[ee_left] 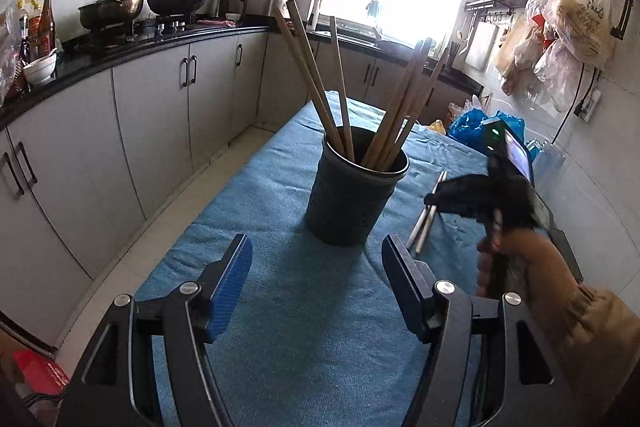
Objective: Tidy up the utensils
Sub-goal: 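Move both open tools back over the last loose chopsticks on the towel, then close the right tool on one chopstick while the left tool grasps another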
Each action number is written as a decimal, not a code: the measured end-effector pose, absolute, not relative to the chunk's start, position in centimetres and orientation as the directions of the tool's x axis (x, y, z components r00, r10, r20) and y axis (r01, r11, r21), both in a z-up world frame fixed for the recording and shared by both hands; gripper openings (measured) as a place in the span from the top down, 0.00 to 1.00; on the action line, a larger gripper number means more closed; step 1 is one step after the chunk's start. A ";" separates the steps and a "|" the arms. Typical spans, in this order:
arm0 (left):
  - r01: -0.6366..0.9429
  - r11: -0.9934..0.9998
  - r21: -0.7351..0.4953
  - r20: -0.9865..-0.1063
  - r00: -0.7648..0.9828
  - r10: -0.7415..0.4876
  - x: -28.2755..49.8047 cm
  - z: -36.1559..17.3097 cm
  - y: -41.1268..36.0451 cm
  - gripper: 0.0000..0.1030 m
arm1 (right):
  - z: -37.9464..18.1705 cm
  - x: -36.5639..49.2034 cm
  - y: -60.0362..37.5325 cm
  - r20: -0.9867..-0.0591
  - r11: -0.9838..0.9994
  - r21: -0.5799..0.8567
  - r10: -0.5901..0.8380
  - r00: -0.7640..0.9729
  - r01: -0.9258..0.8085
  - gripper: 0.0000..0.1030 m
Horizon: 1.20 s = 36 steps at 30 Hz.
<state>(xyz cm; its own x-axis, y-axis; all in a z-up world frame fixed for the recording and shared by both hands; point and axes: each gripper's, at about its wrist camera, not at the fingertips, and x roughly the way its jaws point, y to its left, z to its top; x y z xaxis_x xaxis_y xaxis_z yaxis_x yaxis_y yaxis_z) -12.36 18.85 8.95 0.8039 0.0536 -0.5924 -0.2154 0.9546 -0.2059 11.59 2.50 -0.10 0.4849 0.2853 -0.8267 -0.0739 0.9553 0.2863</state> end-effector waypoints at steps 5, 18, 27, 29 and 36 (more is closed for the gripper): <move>-0.200 0.959 -0.202 -0.605 0.795 0.038 -11.9 8.9 18.5 0.36 | 0.3 12.4 3.6 -0.867 0.991 0.125 0.135 0.479 -0.053 0.84; -0.110 0.970 -0.217 -0.638 0.768 -0.056 -12.4 8.4 15.5 0.36 | -0.3 -0.5 -12.3 -0.839 0.936 0.333 0.241 0.488 0.110 0.86; -0.013 0.993 -0.119 -0.634 0.770 -0.066 -13.4 9.6 10.4 0.36 | 0.1 -3.0 -17.0 -0.832 0.973 0.181 0.075 0.550 0.142 0.75; -0.001 0.995 -0.098 -0.636 0.769 -0.062 -13.5 9.8 9.5 0.36 | 0.5 -3.1 -16.6 -0.798 0.951 0.301 0.213 0.565 0.067 0.75; 0.042 0.997 -0.071 -0.660 0.747 -0.079 -13.2 9.6 7.1 0.36 | 0.2 -2.4 -13.1 -0.814 0.971 0.230 0.230 0.533 -0.067 0.79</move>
